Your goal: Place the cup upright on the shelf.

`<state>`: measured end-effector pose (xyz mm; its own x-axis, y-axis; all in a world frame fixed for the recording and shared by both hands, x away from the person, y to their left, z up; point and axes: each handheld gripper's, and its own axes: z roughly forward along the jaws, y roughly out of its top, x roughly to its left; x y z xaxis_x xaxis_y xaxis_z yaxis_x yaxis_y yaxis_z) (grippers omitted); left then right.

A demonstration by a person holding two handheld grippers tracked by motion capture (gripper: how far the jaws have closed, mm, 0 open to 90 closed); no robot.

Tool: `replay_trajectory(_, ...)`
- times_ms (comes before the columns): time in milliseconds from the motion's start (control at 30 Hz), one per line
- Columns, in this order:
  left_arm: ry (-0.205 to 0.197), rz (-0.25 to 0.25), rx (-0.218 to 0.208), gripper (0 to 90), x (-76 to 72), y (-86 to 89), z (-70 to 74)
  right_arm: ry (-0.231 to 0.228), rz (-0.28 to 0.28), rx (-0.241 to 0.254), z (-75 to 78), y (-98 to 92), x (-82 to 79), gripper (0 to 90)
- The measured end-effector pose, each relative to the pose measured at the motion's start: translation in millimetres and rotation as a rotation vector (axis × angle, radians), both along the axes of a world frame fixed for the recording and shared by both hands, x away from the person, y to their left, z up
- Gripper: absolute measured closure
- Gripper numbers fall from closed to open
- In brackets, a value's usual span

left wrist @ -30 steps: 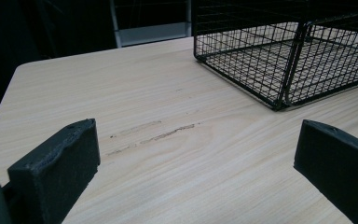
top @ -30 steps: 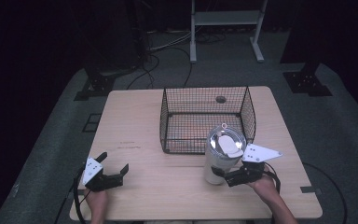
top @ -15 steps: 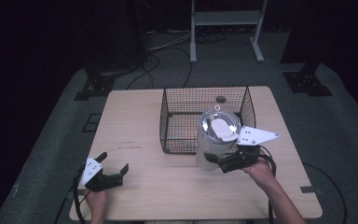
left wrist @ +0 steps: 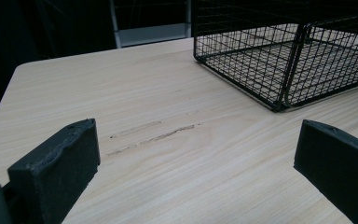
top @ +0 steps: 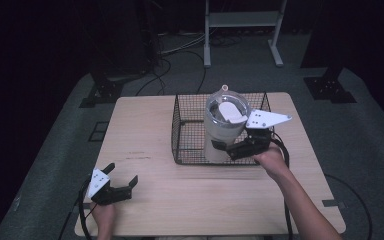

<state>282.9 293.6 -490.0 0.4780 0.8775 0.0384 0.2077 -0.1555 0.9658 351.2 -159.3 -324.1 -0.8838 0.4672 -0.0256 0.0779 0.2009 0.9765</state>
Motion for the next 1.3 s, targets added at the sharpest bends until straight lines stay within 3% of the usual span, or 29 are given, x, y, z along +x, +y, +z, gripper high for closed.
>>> replay_trajectory(133, -0.001, 0.000, 0.001, 0.0, -0.1, 0.0, 0.0, 0.008, -0.011, 0.002, 5.5, 8.0, 16.7, 9.1)
replay_trajectory(400, -0.002, -0.002, -0.006, 0.0, 0.1, 0.7, 0.0, 0.005, -0.034, -0.039, 12.8, 25.6, 46.1, 9.1)
replay_trajectory(833, 0.000, -0.004, -0.004, 0.0, -0.2, 1.1, 0.3, -0.006, -0.079, -0.067, 19.6, 41.0, 79.5, 9.1)
replay_trajectory(967, 0.000, -0.004, -0.007, 0.0, -0.3, 1.2, 0.3, 0.006, -0.084, -0.044, 17.4, 44.3, 90.4, 9.1)
replay_trajectory(1300, -0.002, -0.006, -0.004, 0.0, -0.3, 1.6, 0.4, 0.033, -0.111, -0.073, -0.7, 48.8, 113.0, 9.0)
